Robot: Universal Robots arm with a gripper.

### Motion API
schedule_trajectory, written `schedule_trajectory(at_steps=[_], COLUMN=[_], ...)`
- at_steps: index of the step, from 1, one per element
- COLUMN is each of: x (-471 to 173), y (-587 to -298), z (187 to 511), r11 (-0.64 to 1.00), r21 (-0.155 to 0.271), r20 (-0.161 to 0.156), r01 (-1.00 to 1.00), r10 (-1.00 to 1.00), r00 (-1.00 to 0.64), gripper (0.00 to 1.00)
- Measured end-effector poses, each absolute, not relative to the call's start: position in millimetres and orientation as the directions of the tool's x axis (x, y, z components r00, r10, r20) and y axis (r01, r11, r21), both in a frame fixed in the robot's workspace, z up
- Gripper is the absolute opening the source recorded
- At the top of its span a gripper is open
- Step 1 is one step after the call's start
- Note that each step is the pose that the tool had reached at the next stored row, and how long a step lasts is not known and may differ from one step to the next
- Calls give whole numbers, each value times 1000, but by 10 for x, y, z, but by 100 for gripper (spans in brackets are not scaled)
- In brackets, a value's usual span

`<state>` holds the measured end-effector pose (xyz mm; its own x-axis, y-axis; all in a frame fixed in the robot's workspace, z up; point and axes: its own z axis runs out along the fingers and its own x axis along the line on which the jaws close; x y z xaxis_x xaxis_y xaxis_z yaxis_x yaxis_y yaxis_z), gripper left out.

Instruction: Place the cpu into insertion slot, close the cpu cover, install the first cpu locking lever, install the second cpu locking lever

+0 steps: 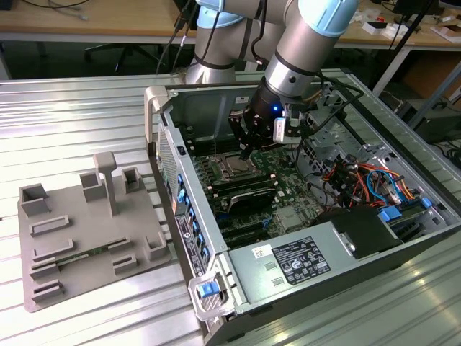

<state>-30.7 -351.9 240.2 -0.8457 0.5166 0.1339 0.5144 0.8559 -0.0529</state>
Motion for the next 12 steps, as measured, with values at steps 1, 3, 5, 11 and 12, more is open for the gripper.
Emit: schedule_trajectory(at_steps=[1,3,5,11,12], x=[-307,-307,-307,-307,-307], y=[-3519,-3519,-3519,-3519,-3519], z=[2402,2402,2402,2402,2402], r11=[856,857,859,871,872], r21=[-53,-52,-51,-45,-45], r20=[134,134,135,138,139], r01=[514,513,510,489,488], r10=[516,515,512,490,489], r00=[-846,-847,-848,-860,-861], gripper=[11,11,11,11,11])
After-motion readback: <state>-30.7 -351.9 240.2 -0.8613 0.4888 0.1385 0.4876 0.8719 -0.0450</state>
